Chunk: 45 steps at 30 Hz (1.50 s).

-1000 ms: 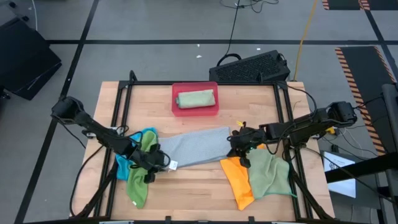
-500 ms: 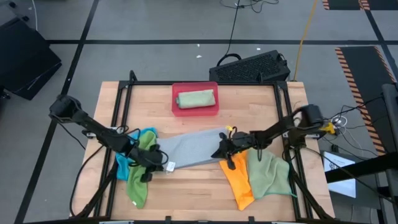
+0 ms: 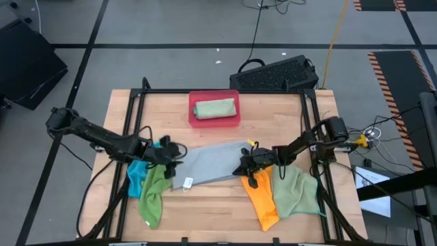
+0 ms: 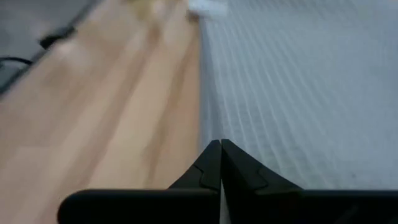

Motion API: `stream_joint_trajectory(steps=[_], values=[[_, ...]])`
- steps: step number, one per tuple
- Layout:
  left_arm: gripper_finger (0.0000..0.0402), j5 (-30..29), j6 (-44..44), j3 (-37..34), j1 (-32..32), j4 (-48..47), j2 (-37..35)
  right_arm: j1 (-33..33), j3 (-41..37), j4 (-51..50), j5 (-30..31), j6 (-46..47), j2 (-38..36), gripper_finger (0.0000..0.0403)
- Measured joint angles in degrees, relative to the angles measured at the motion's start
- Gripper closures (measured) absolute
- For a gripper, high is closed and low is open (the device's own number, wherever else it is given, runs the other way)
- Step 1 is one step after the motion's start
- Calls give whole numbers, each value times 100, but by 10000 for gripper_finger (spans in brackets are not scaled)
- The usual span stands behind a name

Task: Fold microfiber towels
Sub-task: Fold the gray towel

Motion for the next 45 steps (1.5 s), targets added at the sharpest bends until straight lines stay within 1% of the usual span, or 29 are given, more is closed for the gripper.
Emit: stream_joint_trajectory(steps=[2,4,7,10,14,17,20,21,26,30,34,38,41,45], values=[[181,-1,-295,-2,262,-415,1,1,-3,-118,110,-310,-159,399],[158,8,-492,-2,524,-735,1,-42,-3,-137,273,-630,-211,399],[142,188,-498,-7,825,-928,3,-163,-8,-47,272,-1070,-236,399],[142,577,-274,-7,1165,-885,3,-259,-8,10,269,-1438,-238,399],[152,827,-384,-7,1773,-1118,3,-377,-8,-4,253,-1661,-238,399],[160,1370,-240,-7,2190,-1085,3,-454,-8,-47,208,-1670,-238,399],[164,2039,196,-7,2480,-796,3,-537,-8,-42,-132,-1716,-238,399],[164,2177,314,-7,2583,-735,3,-565,-8,-44,-203,-1738,-238,399],[165,2495,441,-7,3014,-945,134,-651,-8,-42,-207,-1842,-238,399],[171,2664,590,-5,2972,-945,337,-681,-8,-32,-209,-1813,-238,399],[195,2874,898,-7,2859,-906,553,-649,-8,22,-206,-1757,-238,399],[235,3071,1126,-7,2780,-848,751,-638,-8,125,-211,-1646,-238,399],[278,3108,1419,-7,2690,-835,861,-639,-8,174,-206,-1545,-238,399],[357,3066,1508,20,2599,-720,858,-639,16,239,-201,-1447,-238,399]])
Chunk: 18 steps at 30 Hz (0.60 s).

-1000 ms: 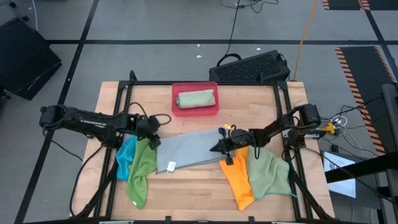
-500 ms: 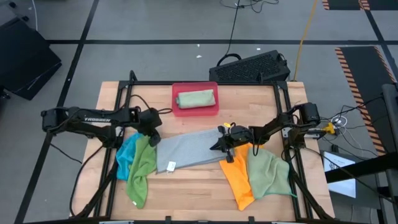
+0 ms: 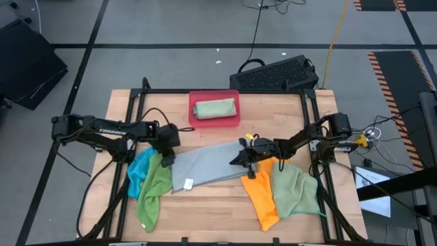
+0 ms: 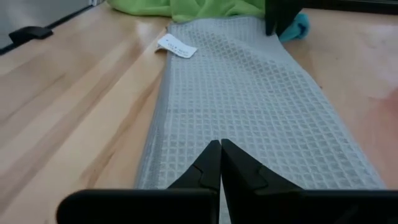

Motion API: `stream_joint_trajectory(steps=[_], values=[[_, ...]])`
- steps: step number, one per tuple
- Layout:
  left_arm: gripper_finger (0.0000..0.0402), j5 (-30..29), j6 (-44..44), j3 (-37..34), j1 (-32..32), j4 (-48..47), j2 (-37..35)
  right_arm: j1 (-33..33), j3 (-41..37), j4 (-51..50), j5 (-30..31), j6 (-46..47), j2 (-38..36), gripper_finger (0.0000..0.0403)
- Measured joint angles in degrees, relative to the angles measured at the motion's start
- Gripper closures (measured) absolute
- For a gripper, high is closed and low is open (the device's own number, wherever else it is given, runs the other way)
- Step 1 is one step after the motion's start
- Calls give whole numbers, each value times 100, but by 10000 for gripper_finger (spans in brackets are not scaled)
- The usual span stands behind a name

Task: Fold microfiber towels
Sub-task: Fold the gray towel

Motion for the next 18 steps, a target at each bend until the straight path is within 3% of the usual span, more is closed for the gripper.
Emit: stream_joint_trajectory(steps=[2,8,14,18], values=[[389,-7,-60,60,-22,6,0,0,59,-6,2,46,0,399],[395,-192,-195,396,-295,-28,0,0,323,-18,82,101,0,399],[392,-637,-242,930,-602,-280,-2,-2,955,-25,1225,259,273,399],[398,-840,-244,1190,-757,-595,-2,-33,1715,-399,1202,141,619,389]])
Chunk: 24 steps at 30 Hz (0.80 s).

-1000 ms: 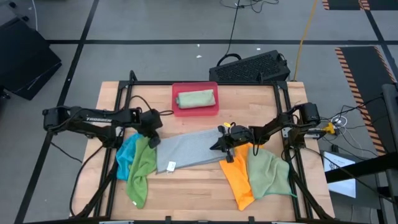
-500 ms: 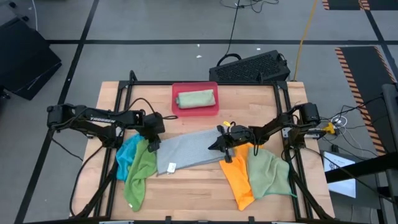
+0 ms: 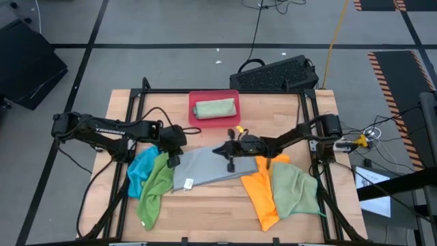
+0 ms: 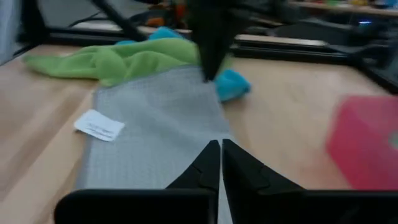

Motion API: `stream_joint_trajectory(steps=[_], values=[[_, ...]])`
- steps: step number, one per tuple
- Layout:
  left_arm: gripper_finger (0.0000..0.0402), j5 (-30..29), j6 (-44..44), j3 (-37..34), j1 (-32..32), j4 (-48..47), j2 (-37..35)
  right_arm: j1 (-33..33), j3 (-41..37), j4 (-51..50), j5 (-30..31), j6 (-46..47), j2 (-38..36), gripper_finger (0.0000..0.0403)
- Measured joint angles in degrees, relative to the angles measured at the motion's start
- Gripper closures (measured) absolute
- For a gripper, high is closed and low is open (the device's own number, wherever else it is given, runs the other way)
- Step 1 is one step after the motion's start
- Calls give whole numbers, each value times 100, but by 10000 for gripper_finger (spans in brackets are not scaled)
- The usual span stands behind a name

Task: Fold microfiber towels
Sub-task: Fold the gray towel

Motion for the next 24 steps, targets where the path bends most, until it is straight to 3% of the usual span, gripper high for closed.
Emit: stream_joint_trajectory(steps=[11,14,24], values=[[393,-76,11,63,-504,-33,0,-310,2591,-1474,-1691,-256,1417,267],[395,-100,30,63,-633,-2,0,-337,3173,-1928,-1803,-327,1742,244],[398,-299,136,63,-853,223,0,-543,3893,-2424,-2106,-530,2178,242]])
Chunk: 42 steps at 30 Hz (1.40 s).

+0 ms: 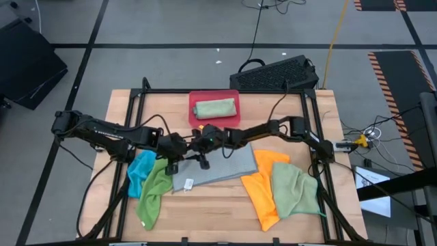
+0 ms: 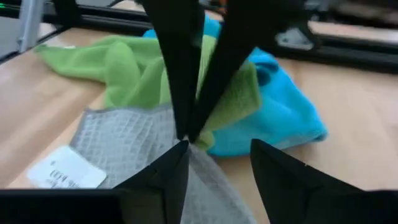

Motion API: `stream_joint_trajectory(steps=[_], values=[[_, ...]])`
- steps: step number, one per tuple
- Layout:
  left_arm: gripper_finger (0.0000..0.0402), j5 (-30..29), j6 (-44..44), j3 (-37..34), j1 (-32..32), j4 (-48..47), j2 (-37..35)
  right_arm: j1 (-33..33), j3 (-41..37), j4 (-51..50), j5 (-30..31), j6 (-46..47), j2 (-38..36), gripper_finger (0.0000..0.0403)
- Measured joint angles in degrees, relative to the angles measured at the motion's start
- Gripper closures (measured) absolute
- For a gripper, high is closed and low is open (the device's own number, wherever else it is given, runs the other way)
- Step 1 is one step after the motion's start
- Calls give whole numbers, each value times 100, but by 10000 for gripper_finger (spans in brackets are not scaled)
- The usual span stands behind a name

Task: Fold microfiber towels
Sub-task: Fold the gray towel

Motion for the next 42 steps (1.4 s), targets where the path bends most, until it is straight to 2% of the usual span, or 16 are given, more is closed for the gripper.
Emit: stream_joint_trajectory(steps=[3,9,12,18,21,24,28,34,37,42], values=[[393,-145,6,0,-22,39,0,-30,0,-49,-286,11,25,250],[397,-235,46,0,-34,49,0,21,2,-118,-331,-267,25,282],[392,-265,44,0,-39,50,0,20,2,-117,-314,-282,25,310],[395,-268,-49,0,-39,57,-5,17,2,-116,-307,-459,25,392],[383,-270,-180,0,-39,91,-42,12,2,-113,-418,-510,21,392],[357,-369,-520,0,-39,31,-111,13,2,-183,-439,-663,20,396],[293,-465,-1051,0,-97,-396,-256,17,0,-690,-445,-968,-100,399],[202,-1269,-1838,-45,-449,-1131,-308,12,-2,-1289,-423,-1284,-283,401],[182,-1327,-2219,-154,-536,-1041,-284,12,-4,-1348,-422,-1354,-309,401],[177,-1249,-2790,-292,-1067,-624,-290,4,-4,-1649,-174,-1537,-545,401]])
